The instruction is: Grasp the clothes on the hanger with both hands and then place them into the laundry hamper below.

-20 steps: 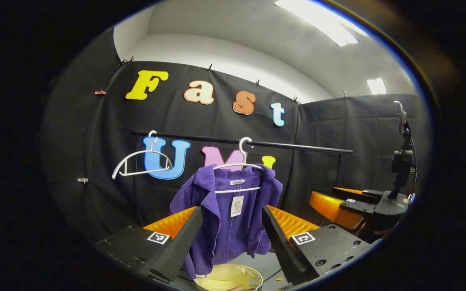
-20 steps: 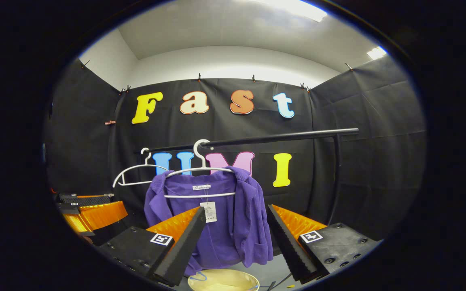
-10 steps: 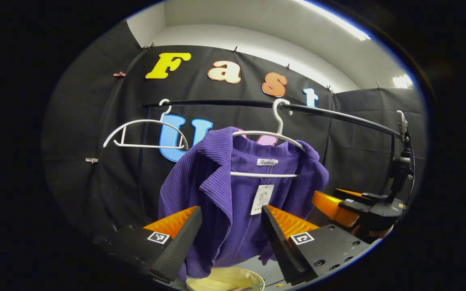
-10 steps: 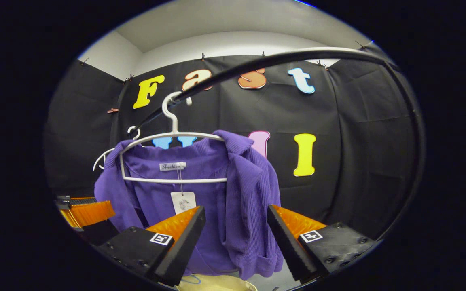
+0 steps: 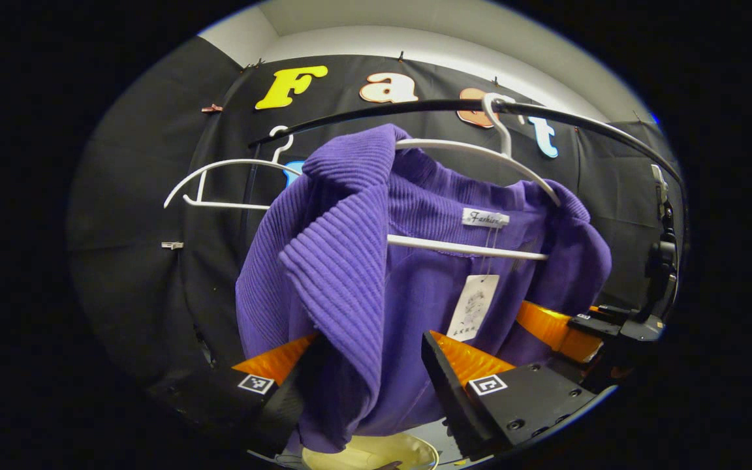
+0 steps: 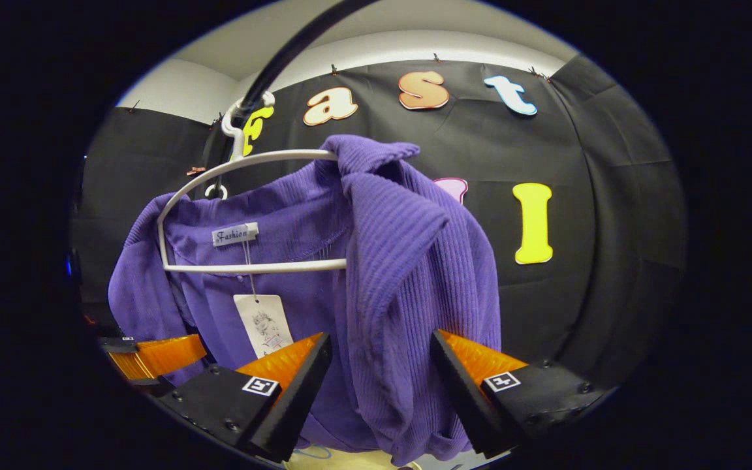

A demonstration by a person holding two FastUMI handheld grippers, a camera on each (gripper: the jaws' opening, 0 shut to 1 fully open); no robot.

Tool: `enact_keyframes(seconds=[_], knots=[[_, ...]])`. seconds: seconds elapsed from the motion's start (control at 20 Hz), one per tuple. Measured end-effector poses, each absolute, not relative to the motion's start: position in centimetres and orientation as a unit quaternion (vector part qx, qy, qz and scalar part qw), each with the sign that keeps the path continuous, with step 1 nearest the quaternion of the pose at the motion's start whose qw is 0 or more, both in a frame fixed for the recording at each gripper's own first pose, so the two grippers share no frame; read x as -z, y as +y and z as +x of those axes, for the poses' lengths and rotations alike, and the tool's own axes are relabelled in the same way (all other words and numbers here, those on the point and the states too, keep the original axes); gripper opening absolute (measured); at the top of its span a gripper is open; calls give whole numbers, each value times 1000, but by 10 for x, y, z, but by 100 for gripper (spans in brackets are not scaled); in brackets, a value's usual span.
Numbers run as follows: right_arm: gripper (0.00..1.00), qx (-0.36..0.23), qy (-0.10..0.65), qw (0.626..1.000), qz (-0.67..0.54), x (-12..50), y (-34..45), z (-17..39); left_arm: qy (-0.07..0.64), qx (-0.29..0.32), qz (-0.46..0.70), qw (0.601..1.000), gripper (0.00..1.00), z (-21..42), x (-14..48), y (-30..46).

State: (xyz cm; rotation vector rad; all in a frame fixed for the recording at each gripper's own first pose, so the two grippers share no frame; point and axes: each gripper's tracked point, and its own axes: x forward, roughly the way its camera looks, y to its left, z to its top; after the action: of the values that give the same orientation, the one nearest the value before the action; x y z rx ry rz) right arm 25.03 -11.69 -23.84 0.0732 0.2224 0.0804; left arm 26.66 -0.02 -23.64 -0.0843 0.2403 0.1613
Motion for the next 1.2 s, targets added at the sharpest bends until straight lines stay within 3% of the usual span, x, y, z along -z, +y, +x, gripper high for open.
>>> enact_keyframes(seconds=[0.1, 0.2, 0.25, 0.3, 0.45, 0.5, 0.7, 1.2], knots=[[98, -55, 114, 991, 46, 242, -114, 258, 122, -89, -43, 988, 92, 276, 240, 4], [71, -67, 113, 990, 43, 243, -118, 267, 127, -83, -48, 987, 86, 283, 242, 4], [67, -73, 114, 990, 45, 245, -118, 274, 126, -87, -50, 987, 77, 286, 241, 7], [70, -73, 114, 990, 44, 248, -121, 277, 126, -91, -54, 986, 67, 287, 241, 11], [30, -95, 113, 987, 62, 243, -125, 284, 132, -115, -49, 983, 46, 293, 241, 28], [22, -108, 120, 984, 77, 247, -122, 284, 136, -111, -45, 984, 39, 295, 241, 29], [23, -161, 116, 973, 120, 239, -133, 279, 128, -132, -8, 983, 10, 285, 225, 45], [23, -203, 0, 945, 258, 142, -178, 267, 30, -219, 20, 975, 9, 237, 125, 94]])
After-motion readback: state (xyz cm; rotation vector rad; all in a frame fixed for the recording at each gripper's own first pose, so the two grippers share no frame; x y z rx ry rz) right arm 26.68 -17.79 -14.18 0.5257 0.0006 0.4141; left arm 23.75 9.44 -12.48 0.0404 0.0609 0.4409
